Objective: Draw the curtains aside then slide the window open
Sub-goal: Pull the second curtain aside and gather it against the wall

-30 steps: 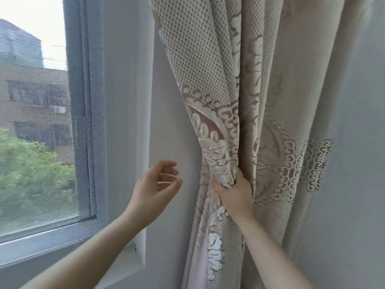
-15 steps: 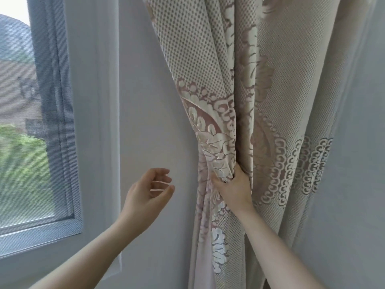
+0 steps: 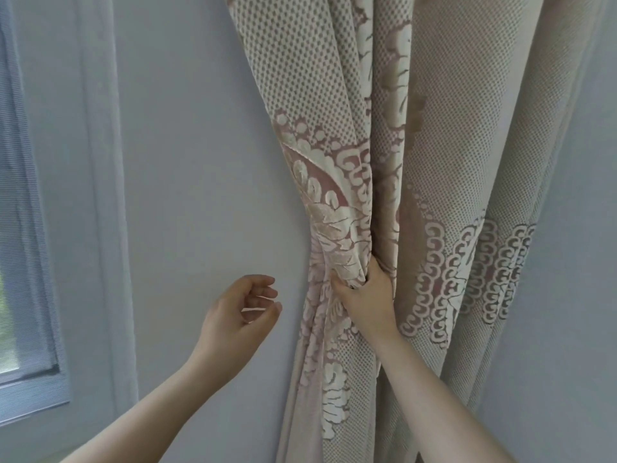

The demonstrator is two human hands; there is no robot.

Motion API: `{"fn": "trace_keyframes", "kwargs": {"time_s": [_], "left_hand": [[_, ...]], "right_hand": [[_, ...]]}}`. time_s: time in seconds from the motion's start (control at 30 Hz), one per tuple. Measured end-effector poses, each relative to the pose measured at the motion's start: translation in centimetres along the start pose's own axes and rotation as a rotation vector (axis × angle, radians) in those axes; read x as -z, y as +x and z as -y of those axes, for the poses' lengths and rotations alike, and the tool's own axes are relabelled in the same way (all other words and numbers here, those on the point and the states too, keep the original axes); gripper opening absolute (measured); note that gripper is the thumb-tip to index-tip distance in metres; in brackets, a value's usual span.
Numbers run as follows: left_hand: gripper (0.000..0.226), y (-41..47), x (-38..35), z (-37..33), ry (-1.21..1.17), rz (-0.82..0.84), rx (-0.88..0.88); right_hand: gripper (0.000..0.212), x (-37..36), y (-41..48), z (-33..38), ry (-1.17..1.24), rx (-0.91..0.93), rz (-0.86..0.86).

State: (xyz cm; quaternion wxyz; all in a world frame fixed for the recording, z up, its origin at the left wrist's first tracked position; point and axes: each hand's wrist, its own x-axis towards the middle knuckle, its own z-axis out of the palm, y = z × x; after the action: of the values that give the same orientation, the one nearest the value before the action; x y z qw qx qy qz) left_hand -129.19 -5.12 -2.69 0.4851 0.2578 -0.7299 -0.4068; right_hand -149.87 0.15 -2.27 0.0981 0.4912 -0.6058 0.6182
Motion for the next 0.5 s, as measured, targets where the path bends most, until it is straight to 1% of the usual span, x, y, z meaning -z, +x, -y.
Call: {"fn": "trace_keyframes", "kwargs": {"time_s": [0.33, 0.5], "left_hand": [[0.025, 1.1, -5.9, -1.5, 0.055, -0.076, 0.024], [0.025, 1.6, -9.6, -2.6, 0.100, -0.129, 0.020]], "right_hand": [[0.043, 3.2, 3.0, -3.8, 0.055, 0.084, 0.052], [0.035, 5.7, 4.7, -6.0, 0.022, 0.150, 0.052]]}}
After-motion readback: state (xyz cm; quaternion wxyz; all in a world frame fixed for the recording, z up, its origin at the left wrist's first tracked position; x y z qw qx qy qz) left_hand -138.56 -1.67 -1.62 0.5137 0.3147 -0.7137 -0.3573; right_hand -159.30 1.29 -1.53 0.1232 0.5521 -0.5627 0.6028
